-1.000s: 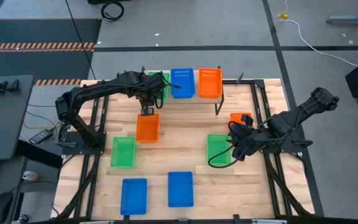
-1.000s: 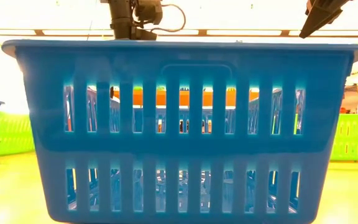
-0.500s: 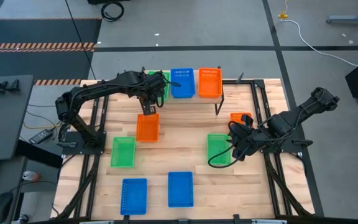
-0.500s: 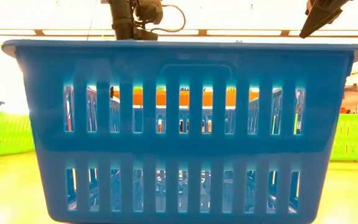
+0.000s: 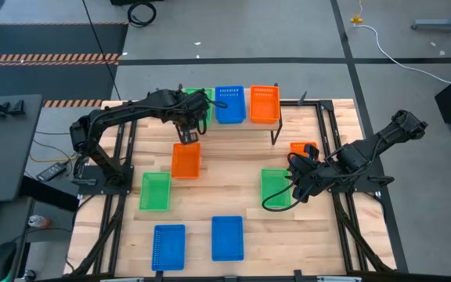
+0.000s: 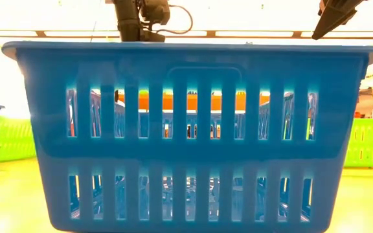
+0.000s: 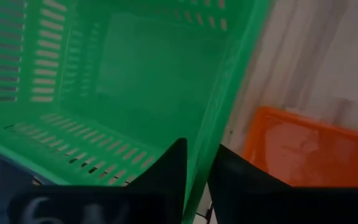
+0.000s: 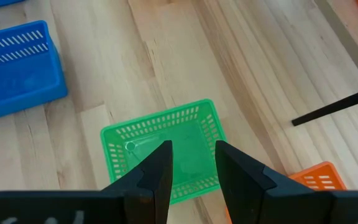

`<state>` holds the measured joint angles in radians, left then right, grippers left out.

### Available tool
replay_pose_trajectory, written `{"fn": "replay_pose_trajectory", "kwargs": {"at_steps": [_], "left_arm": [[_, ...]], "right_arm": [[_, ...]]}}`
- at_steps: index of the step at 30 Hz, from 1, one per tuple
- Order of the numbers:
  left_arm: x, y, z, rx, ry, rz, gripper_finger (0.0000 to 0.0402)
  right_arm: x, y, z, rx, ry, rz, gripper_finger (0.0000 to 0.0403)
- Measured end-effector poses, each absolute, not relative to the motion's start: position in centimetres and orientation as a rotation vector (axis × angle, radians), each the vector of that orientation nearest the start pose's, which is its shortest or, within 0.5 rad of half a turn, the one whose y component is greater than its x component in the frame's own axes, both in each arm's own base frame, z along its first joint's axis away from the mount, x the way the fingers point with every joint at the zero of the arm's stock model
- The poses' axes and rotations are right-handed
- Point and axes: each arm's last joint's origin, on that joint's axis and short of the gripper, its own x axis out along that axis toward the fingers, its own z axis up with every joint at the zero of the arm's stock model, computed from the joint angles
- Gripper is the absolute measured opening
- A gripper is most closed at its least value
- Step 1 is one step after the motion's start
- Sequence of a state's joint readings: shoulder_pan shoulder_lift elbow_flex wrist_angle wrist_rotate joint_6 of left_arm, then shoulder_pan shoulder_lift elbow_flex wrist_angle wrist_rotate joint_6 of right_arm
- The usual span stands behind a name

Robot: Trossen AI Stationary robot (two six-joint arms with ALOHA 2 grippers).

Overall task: Stack baskets on shelf by color
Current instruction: Put the middle green bin on the shelf

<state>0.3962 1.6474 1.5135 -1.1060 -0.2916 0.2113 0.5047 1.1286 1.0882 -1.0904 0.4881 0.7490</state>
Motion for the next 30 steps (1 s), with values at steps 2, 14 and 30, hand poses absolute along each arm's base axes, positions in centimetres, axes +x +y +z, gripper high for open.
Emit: {"fn": "replay_pose_trajectory", "kwargs": {"at_steps": [2,14,30], "left_arm": [[29.39,13.20,30.32,0.079,1.307,0.485,0.0056],[29.44,12.97,30.30,0.140,1.328,0.432,0.0050],[29.40,13.05,30.32,0.244,1.358,0.379,0.0009]], "right_arm": [[17.64,8.19,30.77,0.149,0.919,-0.346,0.0128],[17.64,8.20,30.77,0.152,0.919,-0.347,0.0128],[17.64,8.20,30.77,0.152,0.919,-0.347,0.0128]]}}
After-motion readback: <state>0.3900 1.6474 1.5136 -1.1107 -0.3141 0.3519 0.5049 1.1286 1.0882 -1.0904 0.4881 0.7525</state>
